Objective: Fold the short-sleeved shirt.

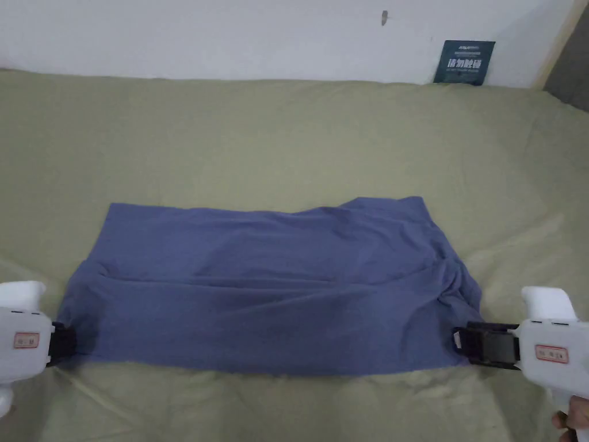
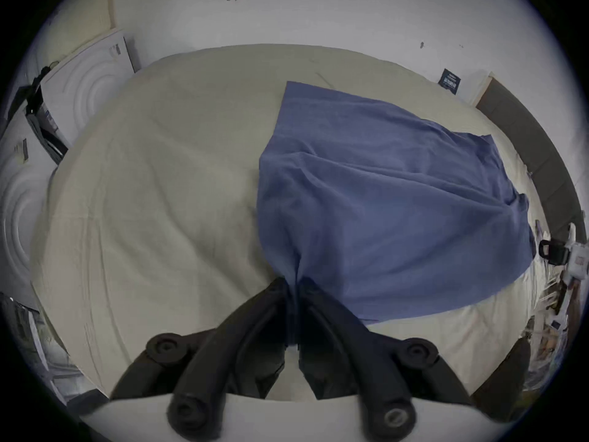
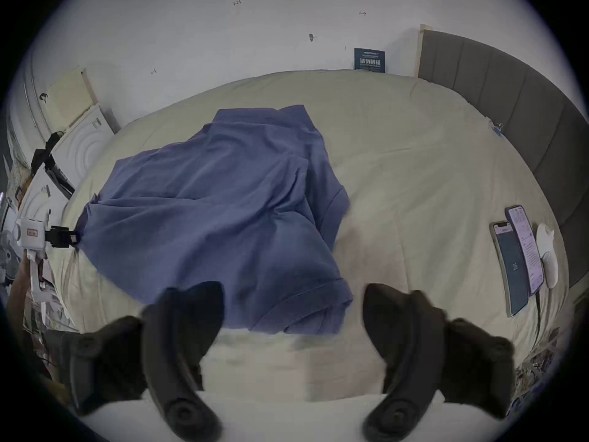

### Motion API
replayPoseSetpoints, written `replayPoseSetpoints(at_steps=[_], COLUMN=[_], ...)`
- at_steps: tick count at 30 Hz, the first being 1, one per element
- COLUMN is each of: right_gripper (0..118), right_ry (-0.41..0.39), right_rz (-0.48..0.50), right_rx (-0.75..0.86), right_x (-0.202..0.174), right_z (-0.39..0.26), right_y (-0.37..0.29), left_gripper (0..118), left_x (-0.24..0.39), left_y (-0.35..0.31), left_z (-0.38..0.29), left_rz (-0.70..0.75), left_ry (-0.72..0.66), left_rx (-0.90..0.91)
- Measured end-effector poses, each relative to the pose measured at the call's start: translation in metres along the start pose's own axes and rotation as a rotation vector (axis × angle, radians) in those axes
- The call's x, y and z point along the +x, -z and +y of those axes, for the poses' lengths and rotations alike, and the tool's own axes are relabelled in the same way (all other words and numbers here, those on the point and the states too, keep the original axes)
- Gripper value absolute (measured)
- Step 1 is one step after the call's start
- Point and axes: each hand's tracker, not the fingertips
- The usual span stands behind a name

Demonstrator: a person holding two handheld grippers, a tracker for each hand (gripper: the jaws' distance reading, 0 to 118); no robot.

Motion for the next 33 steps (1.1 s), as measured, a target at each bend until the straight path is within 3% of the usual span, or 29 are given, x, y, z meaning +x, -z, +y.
replayPoseSetpoints(at_steps=[3,5,7,8,16,26,30,31,33], right_gripper=[92,86,12,10,10,10,10,14,34], right_ry=[-0.002,0.038,-0.007,0.007,-0.011,-0.036,-0.004,0.003,0.003], right_rz=[0.002,0.032,-0.003,0.005,0.018,0.042,0.051,0.057,0.052], right_rx=[-0.053,-0.112,-0.06,-0.049,0.001,-0.022,-0.033,-0.047,-0.048], right_x=[0.008,0.012,0.013,0.013,0.01,0.002,0.003,0.002,-0.002], right_z=[-0.001,-0.003,-0.007,-0.007,-0.011,-0.105,-0.119,-0.119,-0.117], right_y=[0.023,0.031,0.025,0.018,-0.035,-0.098,-0.097,-0.096,-0.099], left_gripper=[5,5,5,5,5,5,5,5,5], left_x=[0.0,-0.004,-0.006,-0.004,-0.004,-0.024,-0.032,-0.032,-0.032], left_y=[0.004,0.009,0.009,0.005,-0.036,-0.099,-0.097,-0.097,-0.098], left_z=[0.001,0.0,0.001,-0.002,-0.015,-0.115,-0.131,-0.13,-0.128], left_rz=[-0.003,-0.002,0.0,-0.006,-0.002,-0.027,-0.061,-0.06,-0.079], left_ry=[-0.016,-0.025,-0.027,-0.031,-0.024,-0.067,-0.118,-0.126,-0.132], left_rx=[-0.002,-0.005,-0.003,-0.004,0.033,0.031,0.017,0.017,0.022])
